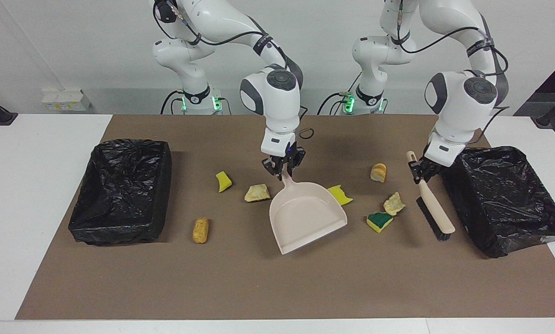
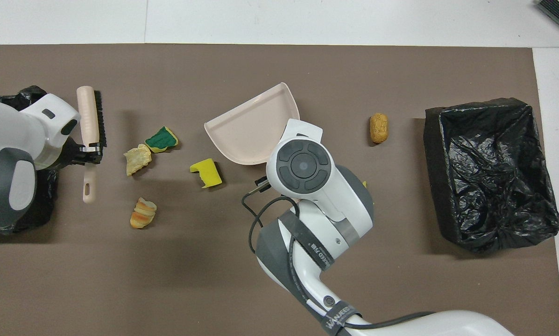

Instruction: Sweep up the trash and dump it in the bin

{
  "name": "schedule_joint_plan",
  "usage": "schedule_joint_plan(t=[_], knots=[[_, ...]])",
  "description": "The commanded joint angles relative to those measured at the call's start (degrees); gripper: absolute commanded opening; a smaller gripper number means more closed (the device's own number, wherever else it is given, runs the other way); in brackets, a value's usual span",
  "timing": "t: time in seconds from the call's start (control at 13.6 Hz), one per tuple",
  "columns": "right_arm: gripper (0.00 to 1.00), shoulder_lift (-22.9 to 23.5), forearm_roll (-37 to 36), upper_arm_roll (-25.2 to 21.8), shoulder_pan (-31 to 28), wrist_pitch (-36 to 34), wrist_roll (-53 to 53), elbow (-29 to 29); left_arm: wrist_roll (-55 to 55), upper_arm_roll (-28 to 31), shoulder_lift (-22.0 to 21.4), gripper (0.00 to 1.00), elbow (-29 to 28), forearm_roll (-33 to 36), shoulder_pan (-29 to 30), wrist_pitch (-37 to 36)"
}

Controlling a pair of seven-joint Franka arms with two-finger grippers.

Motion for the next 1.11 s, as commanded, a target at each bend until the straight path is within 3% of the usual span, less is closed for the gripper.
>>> schedule_joint_plan(t=[0.0, 0.15, 0.44, 0.66, 1.03], knots=[[0.0, -1.49, -0.1, 0.43, -2.6, -2.9, -17.21, -0.32, 4.87, -0.24, 0.17, 0.0, -3.04, -1.35, 2.39, 0.4], [0.0, -1.58, -0.19, 0.43, -4.1, -5.1, -24.71, 0.55, 6.55, -0.33, 0.96, 0.0, -6.3, -1.35, 2.39, 4.35], [0.0, -1.49, -0.71, 0.34, -5.6, -7.48, -41.57, 0.73, 7.87, -0.68, 3.95, 0.0, -6.48, -1.43, -2.52, 5.5], [0.0, -1.67, -1.06, 0.34, -6.39, -7.48, -54.32, 0.21, 9.63, -0.86, 3.78, 0.0, -6.92, -2.4, -4.98, 5.07], [0.0, 0.43, -1.15, 0.43, -5.42, -6.52, -58.14, 0.2, 9.72, -0.86, 2.81, 0.0, -8.68, -2.84, -8.5, 4.98]])
